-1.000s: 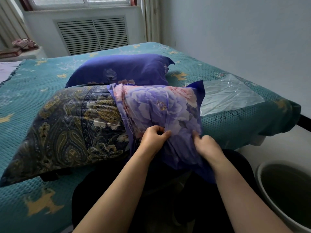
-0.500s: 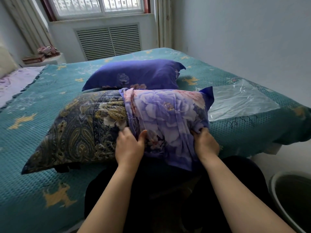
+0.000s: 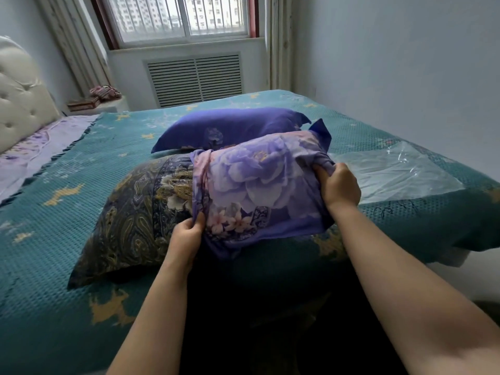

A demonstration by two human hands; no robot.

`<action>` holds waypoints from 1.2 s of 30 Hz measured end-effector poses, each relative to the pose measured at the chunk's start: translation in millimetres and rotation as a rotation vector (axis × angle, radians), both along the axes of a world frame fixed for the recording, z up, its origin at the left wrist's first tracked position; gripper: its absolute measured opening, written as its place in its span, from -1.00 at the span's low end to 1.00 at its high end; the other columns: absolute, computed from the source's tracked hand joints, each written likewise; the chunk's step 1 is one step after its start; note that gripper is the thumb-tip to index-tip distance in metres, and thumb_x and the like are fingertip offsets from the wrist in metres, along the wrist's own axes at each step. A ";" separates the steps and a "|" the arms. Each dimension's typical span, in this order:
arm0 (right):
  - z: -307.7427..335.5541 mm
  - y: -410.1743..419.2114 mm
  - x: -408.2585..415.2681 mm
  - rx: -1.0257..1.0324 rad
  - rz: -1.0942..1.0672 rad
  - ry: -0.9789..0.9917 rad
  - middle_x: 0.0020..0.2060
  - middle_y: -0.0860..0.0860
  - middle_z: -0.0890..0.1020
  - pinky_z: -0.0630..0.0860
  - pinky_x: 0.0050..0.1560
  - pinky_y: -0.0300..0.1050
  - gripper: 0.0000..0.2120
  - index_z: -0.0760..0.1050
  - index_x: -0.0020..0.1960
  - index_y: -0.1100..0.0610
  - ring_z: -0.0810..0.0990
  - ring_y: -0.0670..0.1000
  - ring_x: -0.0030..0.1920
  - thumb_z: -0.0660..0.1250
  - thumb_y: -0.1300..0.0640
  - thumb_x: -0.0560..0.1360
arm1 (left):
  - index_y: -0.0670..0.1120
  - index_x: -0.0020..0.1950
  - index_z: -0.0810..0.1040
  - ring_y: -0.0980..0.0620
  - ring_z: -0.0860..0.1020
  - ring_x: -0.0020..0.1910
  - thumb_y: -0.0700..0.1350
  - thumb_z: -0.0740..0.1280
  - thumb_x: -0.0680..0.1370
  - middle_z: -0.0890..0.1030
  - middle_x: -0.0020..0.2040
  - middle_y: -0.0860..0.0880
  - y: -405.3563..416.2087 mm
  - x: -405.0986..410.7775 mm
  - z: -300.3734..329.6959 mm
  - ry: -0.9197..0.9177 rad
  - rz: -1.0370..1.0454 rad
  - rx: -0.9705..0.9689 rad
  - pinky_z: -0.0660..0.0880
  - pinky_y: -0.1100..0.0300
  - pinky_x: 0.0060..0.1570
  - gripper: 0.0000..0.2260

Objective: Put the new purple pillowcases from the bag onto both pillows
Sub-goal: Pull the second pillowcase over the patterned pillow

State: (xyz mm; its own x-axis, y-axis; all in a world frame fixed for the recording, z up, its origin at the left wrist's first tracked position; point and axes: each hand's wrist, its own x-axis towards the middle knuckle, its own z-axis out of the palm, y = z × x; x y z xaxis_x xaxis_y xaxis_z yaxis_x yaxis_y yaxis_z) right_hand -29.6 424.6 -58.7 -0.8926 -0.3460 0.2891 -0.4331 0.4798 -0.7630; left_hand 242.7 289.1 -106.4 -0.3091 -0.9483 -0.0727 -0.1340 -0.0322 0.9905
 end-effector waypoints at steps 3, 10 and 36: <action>1.9 -2.2 -8.5 -0.023 -0.002 -0.058 0.06 0.26 0.60 0.41 -0.01 0.03 -0.45 0.47 0.08 0.25 0.54 0.29 0.09 0.24 -0.27 0.47 | -0.14 -0.19 0.55 -0.03 0.52 -0.20 -0.03 0.20 0.63 0.58 -0.24 -0.07 -4.8 14.8 2.2 0.106 0.186 0.005 0.46 0.14 -0.16 -0.71; -8.8 0.4 -9.7 -0.025 -0.016 -0.115 0.10 0.28 0.58 0.42 0.05 0.03 -0.43 0.49 0.12 0.26 0.53 0.29 0.12 0.16 -0.26 0.52 | -0.26 0.02 0.56 -0.12 0.58 -0.10 -0.03 0.17 0.64 0.62 -0.11 -0.15 -1.7 14.8 -3.4 0.133 0.167 0.093 0.47 0.12 -0.01 -0.68; -73.9 47.1 -14.7 0.300 -0.037 0.002 0.06 0.31 0.60 0.46 0.06 0.05 -0.41 0.45 0.29 0.10 0.58 0.31 0.06 -0.04 -0.28 0.56 | -0.27 0.21 0.54 -0.17 0.54 0.15 0.23 0.21 0.55 0.58 0.15 -0.24 -61.5 -19.2 94.3 -0.402 -0.089 -0.235 0.46 0.05 0.18 -0.42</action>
State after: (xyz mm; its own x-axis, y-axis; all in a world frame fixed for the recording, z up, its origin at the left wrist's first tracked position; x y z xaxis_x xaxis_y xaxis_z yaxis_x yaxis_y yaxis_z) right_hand -44.3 471.7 -132.6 -0.9057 -0.3836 0.1803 -0.4124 0.6989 -0.5843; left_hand 223.5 227.6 -12.1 -0.3817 -0.9242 0.0104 -0.5003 0.2160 0.8385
